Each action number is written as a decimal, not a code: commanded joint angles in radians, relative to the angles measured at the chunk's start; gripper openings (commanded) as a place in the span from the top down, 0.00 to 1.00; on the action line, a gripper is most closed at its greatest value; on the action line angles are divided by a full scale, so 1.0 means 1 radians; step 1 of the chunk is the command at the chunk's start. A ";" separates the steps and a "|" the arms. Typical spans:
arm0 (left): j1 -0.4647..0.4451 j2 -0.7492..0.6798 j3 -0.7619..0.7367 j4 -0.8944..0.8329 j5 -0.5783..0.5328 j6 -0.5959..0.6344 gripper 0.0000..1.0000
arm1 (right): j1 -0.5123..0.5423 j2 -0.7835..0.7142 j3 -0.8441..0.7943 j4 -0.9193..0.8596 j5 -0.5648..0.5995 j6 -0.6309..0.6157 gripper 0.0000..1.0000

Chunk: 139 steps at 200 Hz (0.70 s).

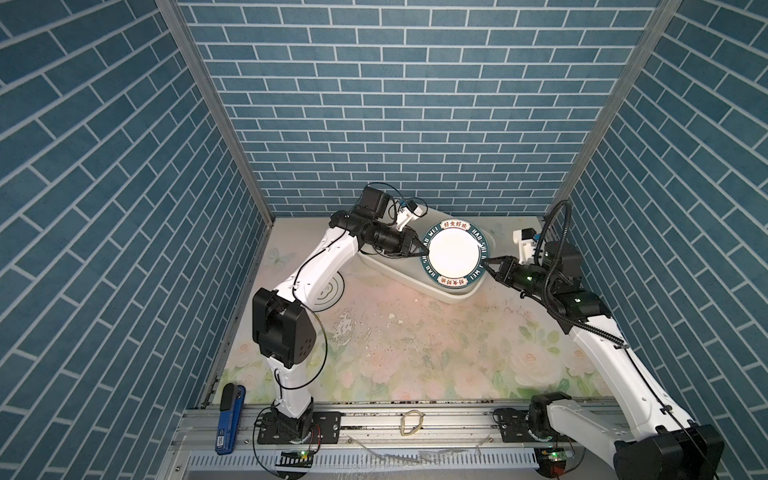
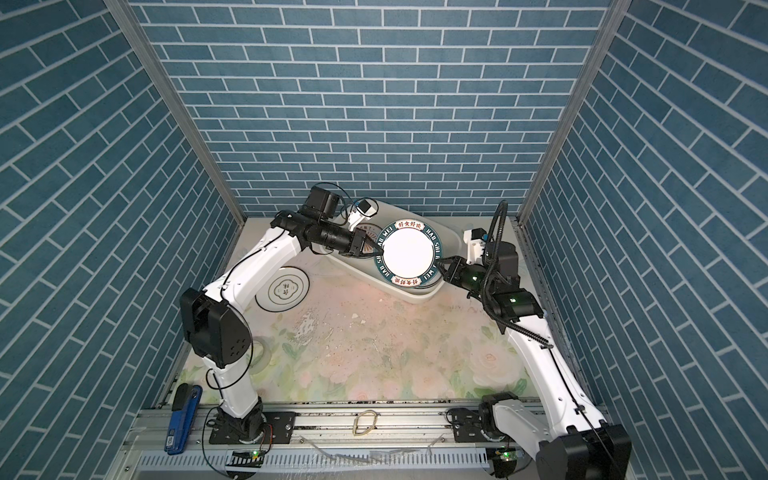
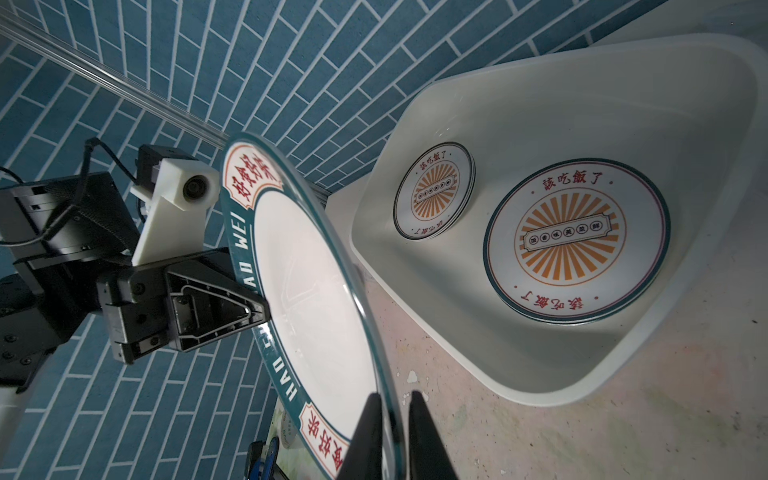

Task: Place the plates into the plastic bin on the countertop
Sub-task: 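Close the left gripper on the plate rim while the right gripper holds, then open the right gripper and withdraw it while the left gripper holds the plate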

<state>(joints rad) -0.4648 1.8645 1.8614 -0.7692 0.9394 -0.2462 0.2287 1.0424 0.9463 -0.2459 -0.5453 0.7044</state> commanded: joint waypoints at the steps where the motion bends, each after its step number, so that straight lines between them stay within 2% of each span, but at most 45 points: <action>1: -0.002 -0.024 0.005 0.016 0.003 0.014 1.00 | -0.002 -0.009 -0.011 0.039 0.023 -0.009 0.79; 40: 0.000 -0.020 0.020 -0.001 -0.037 0.023 1.00 | -0.002 -0.002 -0.009 0.037 0.045 -0.008 0.70; 71: 0.008 -0.009 0.040 -0.017 -0.056 0.033 1.00 | -0.005 -0.007 -0.005 0.023 0.080 -0.011 0.70; 103: 0.020 0.024 0.127 -0.068 -0.093 0.067 1.00 | -0.030 -0.031 0.001 -0.010 0.134 -0.024 0.69; 139: 0.028 0.096 0.237 -0.101 -0.116 0.082 1.00 | -0.070 -0.052 0.015 -0.046 0.131 -0.031 0.69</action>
<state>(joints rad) -0.4488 1.9194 2.0312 -0.8520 0.8284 -0.1894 0.1776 1.0218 0.9451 -0.2626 -0.4370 0.7006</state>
